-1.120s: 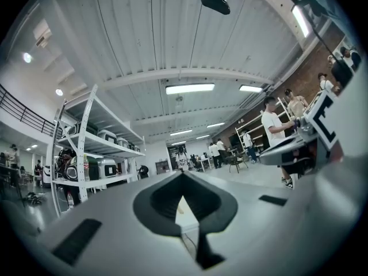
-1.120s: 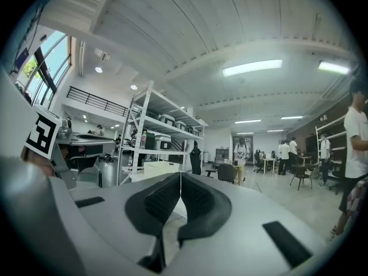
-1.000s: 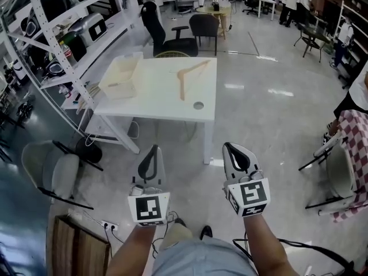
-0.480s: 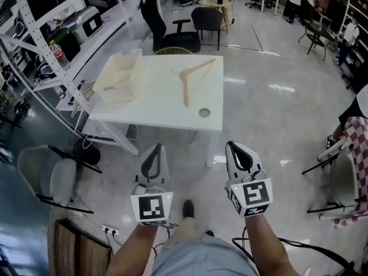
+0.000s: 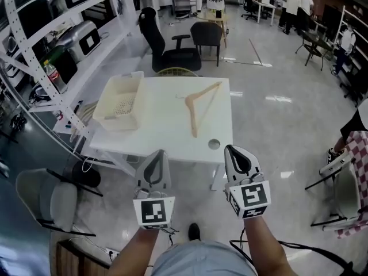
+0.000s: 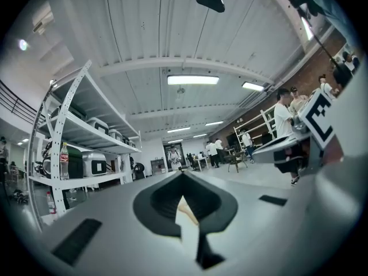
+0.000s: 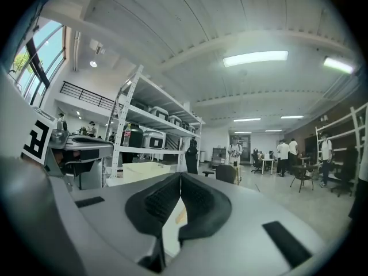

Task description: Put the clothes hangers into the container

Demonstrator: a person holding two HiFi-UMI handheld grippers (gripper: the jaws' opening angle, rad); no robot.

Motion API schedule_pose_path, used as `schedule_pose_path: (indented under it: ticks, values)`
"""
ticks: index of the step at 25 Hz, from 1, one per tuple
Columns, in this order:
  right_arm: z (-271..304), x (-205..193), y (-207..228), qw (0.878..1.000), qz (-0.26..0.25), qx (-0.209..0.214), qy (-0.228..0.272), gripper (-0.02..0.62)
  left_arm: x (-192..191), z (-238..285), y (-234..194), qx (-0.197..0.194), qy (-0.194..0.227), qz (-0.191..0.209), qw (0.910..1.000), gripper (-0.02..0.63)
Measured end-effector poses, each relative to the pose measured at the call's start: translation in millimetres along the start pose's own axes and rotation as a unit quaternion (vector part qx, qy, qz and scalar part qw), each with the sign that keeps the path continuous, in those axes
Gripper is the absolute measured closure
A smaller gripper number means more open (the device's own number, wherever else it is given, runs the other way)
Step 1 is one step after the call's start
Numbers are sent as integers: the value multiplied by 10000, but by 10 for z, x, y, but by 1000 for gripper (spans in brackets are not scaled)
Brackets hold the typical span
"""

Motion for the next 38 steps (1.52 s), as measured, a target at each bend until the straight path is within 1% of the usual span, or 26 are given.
schedule_pose_path:
  ticks: [3,7,15,18,21,26,30,35,38]
  values:
    - [253,66,-6,9999,-62,-67,71,584,-19,195,-153,-6,59,-155,9999,595]
    - [486,107,-8,9998,-98,-159,103,584,-82,388,-303,-99,148,-100,9998,595]
    - [747,26,7,9997,-150,-205,-70,584,-256,623,-398,-154,-14,-358,9992,595]
    - [851,-33,46,9995,-128,-227,-151,584,-329,732,-416,-189,-74,-358,9992,595]
    - [996,-91,100,9994,-84,-248,-244,584,-417,879,-461,-247,-130,-255,9993,595]
    - [1281,-194,309,9991,14,-284,-329,584,-509,1233,-436,-279,-315,-338,9985,595]
    - [1590,-261,505,9990,88,-234,-383,584,-564,1593,-425,-321,-424,-292,9982,595]
    - [2035,-265,734,9990,114,-86,-418,584,-571,2063,-504,-261,-422,-179,9986,595]
    - [2282,-238,880,9992,88,12,-392,584,-542,2330,-524,-148,-399,-258,9988,595]
Point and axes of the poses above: the fingertips, and each gripper's own axes: z forward along the fingers, y to its right, x out of its top, the point moved 9 cm from there along -z, backward along the fingers
